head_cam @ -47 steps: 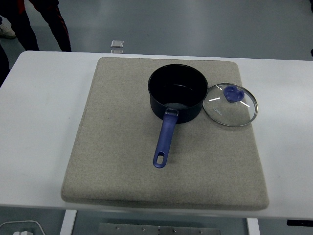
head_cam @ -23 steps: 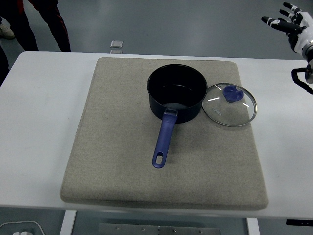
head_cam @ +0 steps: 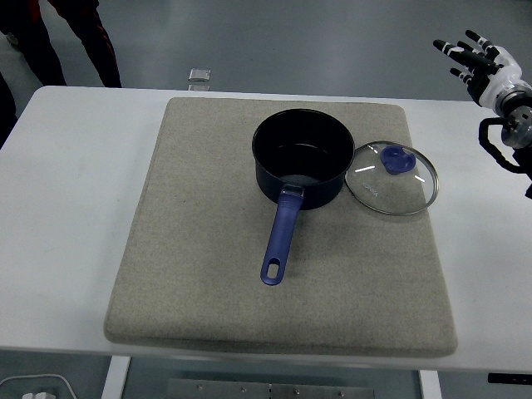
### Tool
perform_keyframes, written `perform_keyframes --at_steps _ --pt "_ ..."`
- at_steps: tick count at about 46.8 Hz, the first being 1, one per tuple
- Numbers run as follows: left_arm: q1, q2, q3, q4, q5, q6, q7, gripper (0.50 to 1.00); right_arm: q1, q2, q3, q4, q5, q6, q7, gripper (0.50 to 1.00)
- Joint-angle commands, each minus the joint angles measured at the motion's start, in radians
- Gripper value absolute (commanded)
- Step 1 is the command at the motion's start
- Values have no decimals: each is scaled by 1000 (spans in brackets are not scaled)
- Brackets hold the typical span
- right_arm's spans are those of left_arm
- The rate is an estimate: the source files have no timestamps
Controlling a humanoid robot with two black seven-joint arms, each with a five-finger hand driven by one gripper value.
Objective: Lift the pot lid and place it to the right of the pot.
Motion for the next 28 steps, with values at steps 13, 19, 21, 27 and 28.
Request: perform_keyframes --at_steps 13,19,21,27,28 --pt "0 0 0 0 0 0 0 1000 -10 1 25 0 20 0 -4 944" --pt "0 0 0 0 0 0 0 1000 -11 4 26 0 24 -5 -4 944" --pt "0 0 0 0 0 0 0 1000 -14 10 26 0 35 0 -3 946" --pt "0 0 0 0 0 0 0 1000 -31 15 23 1 40 53 2 944" --pt "0 0 0 0 0 0 0 1000 -31 15 23 1 35 70 3 946"
